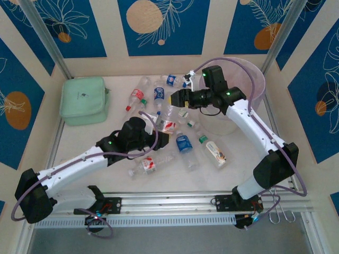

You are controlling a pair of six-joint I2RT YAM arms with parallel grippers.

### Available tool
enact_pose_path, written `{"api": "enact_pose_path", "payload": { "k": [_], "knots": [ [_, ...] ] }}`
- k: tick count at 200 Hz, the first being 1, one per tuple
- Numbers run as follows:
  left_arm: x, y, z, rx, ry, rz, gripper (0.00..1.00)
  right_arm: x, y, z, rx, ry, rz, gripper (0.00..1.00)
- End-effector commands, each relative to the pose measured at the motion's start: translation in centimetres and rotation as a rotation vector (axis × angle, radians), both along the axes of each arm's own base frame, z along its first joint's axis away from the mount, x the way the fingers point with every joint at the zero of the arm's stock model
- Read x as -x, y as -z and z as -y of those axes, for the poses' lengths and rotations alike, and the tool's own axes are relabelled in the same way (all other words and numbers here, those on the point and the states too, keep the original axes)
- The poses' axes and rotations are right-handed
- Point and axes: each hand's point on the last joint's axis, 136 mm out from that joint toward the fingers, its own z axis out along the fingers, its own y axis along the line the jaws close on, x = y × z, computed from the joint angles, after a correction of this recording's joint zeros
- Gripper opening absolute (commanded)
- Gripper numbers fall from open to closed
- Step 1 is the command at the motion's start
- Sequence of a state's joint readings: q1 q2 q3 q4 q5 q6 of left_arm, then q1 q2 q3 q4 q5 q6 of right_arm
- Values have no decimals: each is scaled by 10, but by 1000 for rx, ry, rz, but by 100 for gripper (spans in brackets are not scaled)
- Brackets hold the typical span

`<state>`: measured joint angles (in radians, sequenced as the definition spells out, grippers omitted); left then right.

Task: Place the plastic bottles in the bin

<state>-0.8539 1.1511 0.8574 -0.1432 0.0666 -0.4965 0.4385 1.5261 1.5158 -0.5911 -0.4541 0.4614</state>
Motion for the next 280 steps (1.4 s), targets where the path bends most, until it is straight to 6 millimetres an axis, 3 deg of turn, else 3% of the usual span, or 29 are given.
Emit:
{"api": "enact_pose_path", "payload": {
  "k": [1, 28, 54, 69, 103, 119, 140, 164, 187, 210, 242, 280],
  "knots": [
    [-2, -21, 0, 47, -32, 23, 46, 15, -9, 1, -17, -25, 10, 61],
    [-1, -21, -3, 45, -37, 23, 53, 13, -15, 3, -15, -13, 37, 55],
    [-1, -19, -13, 61, -85, 28, 89, 11, -37, 7, -13, -6, 93, 53],
    [1, -17, -21, 56, -104, 32, 100, 5, -58, 14, 1, 23, 159, 49],
    [6, -11, -44, 9, -170, 20, 100, -14, -115, 49, 64, 141, 349, 48],
    [7, -4, -54, -6, -208, 12, 100, -26, -141, 77, 126, 243, 449, 45],
    [7, 3, -60, -24, -231, 3, 100, -36, -171, 117, 207, 377, 558, 35],
    [5, 12, -61, -67, -242, -22, 100, -47, -192, 164, 292, 506, 624, 26],
    [5, 17, -57, -87, -227, -44, 100, -62, -194, 208, 376, 614, 629, 17],
    [3, 20, -54, -77, -226, -42, 100, -74, -190, 233, 393, 667, 608, 13],
    [3, 24, -49, -78, -215, -60, 100, -90, -168, 245, 427, 669, 543, 12],
    [7, 35, -52, -87, -223, -89, 100, -116, -111, 250, 520, 621, 400, 11]
  ]
}}
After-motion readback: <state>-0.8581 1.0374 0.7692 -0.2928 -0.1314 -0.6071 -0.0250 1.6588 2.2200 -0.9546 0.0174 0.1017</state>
